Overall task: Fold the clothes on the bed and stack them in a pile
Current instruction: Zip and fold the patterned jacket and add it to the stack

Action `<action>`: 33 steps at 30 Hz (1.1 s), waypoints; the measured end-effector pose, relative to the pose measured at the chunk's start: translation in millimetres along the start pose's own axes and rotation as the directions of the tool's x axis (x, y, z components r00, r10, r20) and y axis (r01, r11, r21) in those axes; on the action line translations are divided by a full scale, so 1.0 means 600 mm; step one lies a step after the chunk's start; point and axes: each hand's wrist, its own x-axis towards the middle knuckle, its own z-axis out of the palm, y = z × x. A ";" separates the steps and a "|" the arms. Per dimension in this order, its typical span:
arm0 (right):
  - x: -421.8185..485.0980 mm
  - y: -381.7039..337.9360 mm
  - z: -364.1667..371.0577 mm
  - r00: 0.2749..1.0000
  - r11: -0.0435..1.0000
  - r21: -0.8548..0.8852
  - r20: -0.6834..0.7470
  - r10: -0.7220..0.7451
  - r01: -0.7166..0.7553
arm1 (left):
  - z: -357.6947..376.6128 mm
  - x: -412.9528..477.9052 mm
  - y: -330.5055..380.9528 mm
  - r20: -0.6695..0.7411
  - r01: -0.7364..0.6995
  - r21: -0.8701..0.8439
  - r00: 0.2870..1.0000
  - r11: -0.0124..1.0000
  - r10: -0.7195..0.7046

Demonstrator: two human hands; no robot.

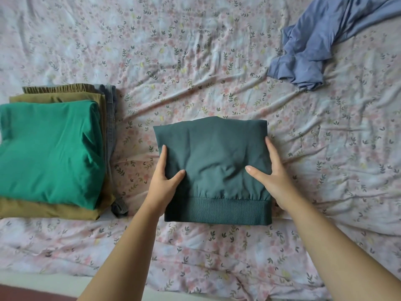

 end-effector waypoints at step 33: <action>-0.034 -0.236 0.594 0.971 0.982 -0.109 -0.167 -0.171 0.154 | -0.631 0.089 -0.055 -0.143 -0.112 0.334 0.975 0.936 0.167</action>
